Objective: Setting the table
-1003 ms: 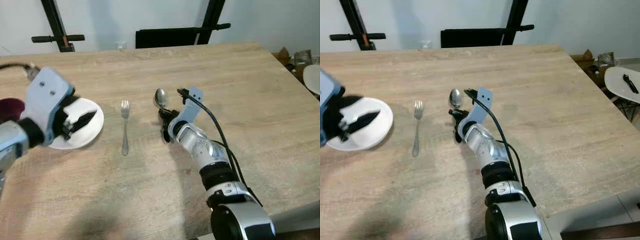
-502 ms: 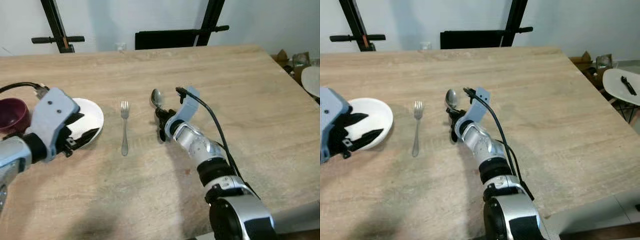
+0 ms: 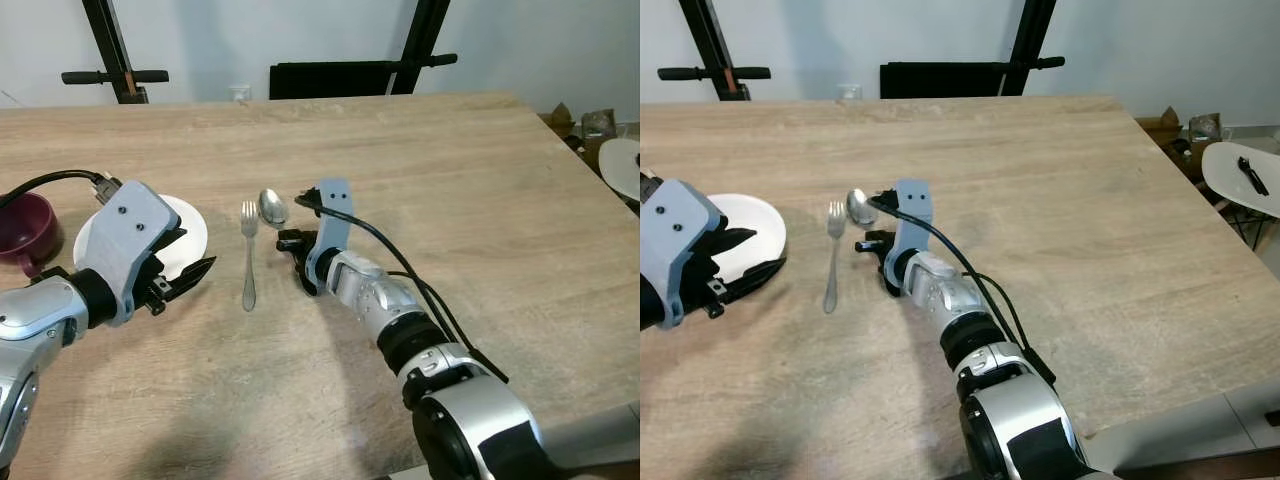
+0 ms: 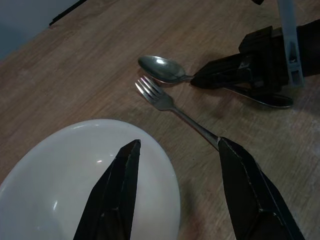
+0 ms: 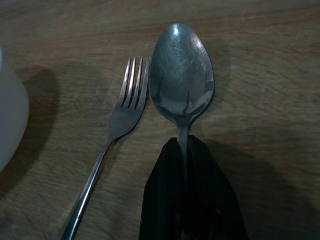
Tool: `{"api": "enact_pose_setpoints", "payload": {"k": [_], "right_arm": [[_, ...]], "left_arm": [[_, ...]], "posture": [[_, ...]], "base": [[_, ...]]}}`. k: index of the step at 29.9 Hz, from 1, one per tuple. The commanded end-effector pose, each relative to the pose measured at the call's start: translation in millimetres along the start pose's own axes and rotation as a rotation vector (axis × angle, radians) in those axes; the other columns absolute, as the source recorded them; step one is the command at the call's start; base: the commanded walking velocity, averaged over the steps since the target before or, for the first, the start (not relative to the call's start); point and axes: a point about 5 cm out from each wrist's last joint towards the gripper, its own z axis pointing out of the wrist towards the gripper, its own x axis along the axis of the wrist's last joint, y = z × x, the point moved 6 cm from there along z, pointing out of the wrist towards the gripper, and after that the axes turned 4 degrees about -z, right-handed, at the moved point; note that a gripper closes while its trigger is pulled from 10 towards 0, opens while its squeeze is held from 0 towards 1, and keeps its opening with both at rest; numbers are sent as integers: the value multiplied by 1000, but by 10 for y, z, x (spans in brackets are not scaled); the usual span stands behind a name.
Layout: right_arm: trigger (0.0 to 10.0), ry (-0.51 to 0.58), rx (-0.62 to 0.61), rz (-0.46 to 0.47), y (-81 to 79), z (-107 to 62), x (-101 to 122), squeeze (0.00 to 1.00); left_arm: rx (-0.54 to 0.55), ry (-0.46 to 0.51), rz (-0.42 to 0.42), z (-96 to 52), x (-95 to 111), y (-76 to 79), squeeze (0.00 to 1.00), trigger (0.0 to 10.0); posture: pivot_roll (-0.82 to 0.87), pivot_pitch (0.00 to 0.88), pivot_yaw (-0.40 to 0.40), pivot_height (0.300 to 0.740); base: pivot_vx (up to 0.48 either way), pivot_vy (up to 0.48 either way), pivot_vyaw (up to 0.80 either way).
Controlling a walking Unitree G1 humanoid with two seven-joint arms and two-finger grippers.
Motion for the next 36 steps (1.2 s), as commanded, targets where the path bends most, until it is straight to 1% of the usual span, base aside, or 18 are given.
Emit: {"api": "enact_pose_setpoints", "payload": {"k": [1, 4, 5, 7, 8, 9, 10, 11, 19, 20, 21, 25, 26, 27, 30, 31, 34, 36], "right_arm": [[10000, -49, 188, 106, -1058, 148, -238, 0], [10000, -44, 173, 112, -1032, 154, -230, 43], [10000, -35, 155, 126, -988, 161, -192, 627], [10000, -31, 148, 132, -971, 163, -176, 627], [10000, -24, 149, 143, -966, 162, -153, 678], [10000, -19, 152, 147, -968, 161, -136, 796], [10000, -19, 152, 147, -968, 161, -136, 796], [10000, -14, 160, 155, -977, 157, -123, 1000], [10000, 69, 212, 208, -1044, 117, 119, 1000], [10000, 100, 217, 213, -1024, 92, 208, 0], [10000, 169, 206, 194, -942, 31, 374, 0], [10000, 264, 175, 131, -810, -78, 563, 0], [10000, 381, 117, 39, -623, -268, 751, 0], [10000, 431, 80, 7, -507, -383, 805, 0], [10000, 456, 57, -7, -441, -453, 826, 0], [10000, 512, -36, -47, -182, -678, 808, 0], [10000, 554, -122, -97, 28, -879, 760, 0], [10000, 555, -149, -102, 93, -926, 730, 0]], "left_arm": [[-8, -11, 6, 23, -35, 44, 0, 10000], [-8, -11, 6, 25, -35, 46, 0, 10000], [-8, -12, 8, 24, -36, 41, 0, 10000], [-8, -12, 8, 24, -36, 40, 0, 10000], [-9, -12, 9, 25, -36, 40, 0, 10000], [-9, -12, 9, 27, -38, 39, 0, 10000], [-9, -12, 9, 27, -38, 39, 0, 10000], [-9, -13, 8, 31, -40, 38, 0, 10000], [-9, -11, 9, 55, -46, 34, 0, 10000], [-9, -9, 8, 62, -42, 36, 0, 10000], [-9, -6, 6, 76, -40, 44, 0, 10000], [0, 1, -1, 103, -39, 47, 0, 10000], [47, 29, -21, 166, -13, 25, 0, 10000], [92, 50, -37, 211, 8, -5, 0, 10000], [121, 63, -48, 236, 21, -24, 0, 10000], [199, 120, -85, 281, 104, -58, 0, 10000], [275, 161, -91, 280, 162, -95, 0, 10000], [292, 163, -90, 274, 158, -101, 0, 10000]], "posture": [[128, 98, -33, 740], [128, 98, -33, 740], [128, 101, -27, 740], [128, 101, -27, 740], [128, 101, -27, 740], [122, 101, -26, 740], [122, 101, -26, 740], [122, 101, -26, 740], [111, 101, -21, 740], [111, 101, -21, 740], [100, 99, -17, 740], [80, 98, -13, 740], [74, 98, -9, 740], [70, 98, -8, 740], [66, 99, -5, 740], [57, 102, 11, 740], [52, 103, 18, 740], [41, 104, 28, 740]], "base": [[0, 0, 0], [0, 0, 0], [0, 0, 0], [0, 0, 0], [0, 0, 0], [0, 0, 0], [0, 0, 0], [0, 0, 0], [0, 0, 0], [0, 0, 0], [0, 0, 0], [0, 0, 0], [0, 0, 0], [0, 0, 0], [0, 0, 0], [0, 0, 0], [0, 0, 0], [0, 0, 0]]}}
